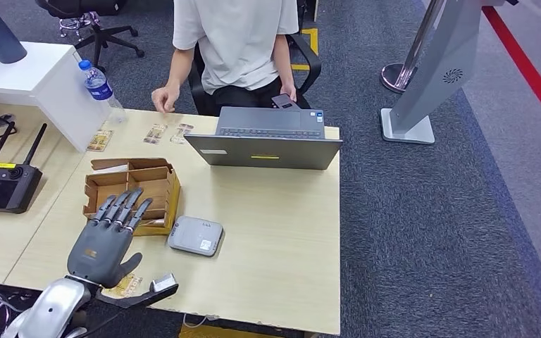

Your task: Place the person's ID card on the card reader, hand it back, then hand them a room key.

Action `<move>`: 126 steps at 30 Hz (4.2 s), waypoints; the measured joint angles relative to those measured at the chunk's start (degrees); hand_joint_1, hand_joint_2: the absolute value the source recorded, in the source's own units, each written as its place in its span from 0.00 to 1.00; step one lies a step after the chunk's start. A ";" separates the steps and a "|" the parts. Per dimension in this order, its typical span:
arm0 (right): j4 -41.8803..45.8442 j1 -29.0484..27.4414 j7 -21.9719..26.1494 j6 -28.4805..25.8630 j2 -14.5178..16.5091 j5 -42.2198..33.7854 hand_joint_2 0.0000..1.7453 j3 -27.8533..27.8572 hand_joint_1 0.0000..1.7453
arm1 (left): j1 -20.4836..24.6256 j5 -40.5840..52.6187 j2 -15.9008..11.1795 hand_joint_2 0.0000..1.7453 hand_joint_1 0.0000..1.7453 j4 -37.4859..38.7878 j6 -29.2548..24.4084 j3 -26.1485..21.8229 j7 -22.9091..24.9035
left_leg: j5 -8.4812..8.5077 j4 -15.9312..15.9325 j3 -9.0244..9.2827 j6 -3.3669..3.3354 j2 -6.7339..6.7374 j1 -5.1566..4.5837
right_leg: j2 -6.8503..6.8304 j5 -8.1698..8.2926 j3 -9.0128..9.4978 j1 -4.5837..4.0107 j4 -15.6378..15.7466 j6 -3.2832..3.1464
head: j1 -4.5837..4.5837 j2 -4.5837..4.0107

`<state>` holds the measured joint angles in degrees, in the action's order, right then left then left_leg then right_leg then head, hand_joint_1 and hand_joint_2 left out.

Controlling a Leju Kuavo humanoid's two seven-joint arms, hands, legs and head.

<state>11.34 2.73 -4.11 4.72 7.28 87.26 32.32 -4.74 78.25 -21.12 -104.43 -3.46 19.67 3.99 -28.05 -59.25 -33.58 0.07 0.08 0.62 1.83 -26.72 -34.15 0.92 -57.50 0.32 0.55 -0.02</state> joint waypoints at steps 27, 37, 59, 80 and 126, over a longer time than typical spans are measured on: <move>0.04 0.36 0.04 0.70 0.02 2.46 0.00 -0.01 0.00 | 4.57 9.11 18.03 1.00 0.00 14.09 -1.77 -18.34 -2.38 | 0.00 -0.02 0.11 0.00 -0.07 0.00 | -0.08 0.01 0.14 -0.01 0.00 0.01 | 0.01 0.00; 0.03 0.35 0.49 0.77 -0.01 2.52 0.00 -0.34 0.00 | 8.96 9.09 18.93 1.00 0.00 20.24 -2.57 -18.34 -4.48 | 0.01 -0.02 0.11 0.00 -0.06 0.01 | -0.06 0.01 0.12 -0.01 0.00 0.00 | 0.01 0.00; 0.04 0.36 0.81 0.90 -0.20 2.53 0.00 -1.57 0.00 | 13.12 5.64 19.70 1.00 1.00 26.39 -2.68 -17.90 -5.90 | 0.01 -0.02 0.11 0.00 -0.06 0.01 | -0.05 0.02 0.12 -0.01 0.00 0.01 | 0.02 0.00; 0.04 0.30 -0.11 0.68 -0.25 1.60 0.00 -1.50 0.00 | 8.78 -2.63 17.40 1.00 1.00 11.21 4.54 -10.22 -8.07 | 0.00 -0.03 0.08 -0.01 -0.12 0.01 | -0.07 0.00 0.12 -0.01 0.00 0.01 | 0.01 0.00; 0.02 0.42 0.50 2.18 -1.12 -0.14 0.00 -6.96 0.00 | 23.28 -15.47 18.69 1.00 0.00 7.24 -2.18 -21.42 -11.09 | 0.04 0.01 0.05 0.09 0.04 0.01 | 0.10 0.09 0.05 -0.01 -0.03 -0.07 | 0.01 0.00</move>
<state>11.37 3.15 -3.61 6.90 6.16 87.11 25.37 18.54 62.79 -2.43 -97.19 -5.64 -1.75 -7.10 -28.01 -59.24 -33.53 0.16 0.12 0.63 1.93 -26.63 -34.10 0.91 -57.52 0.25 0.56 -0.02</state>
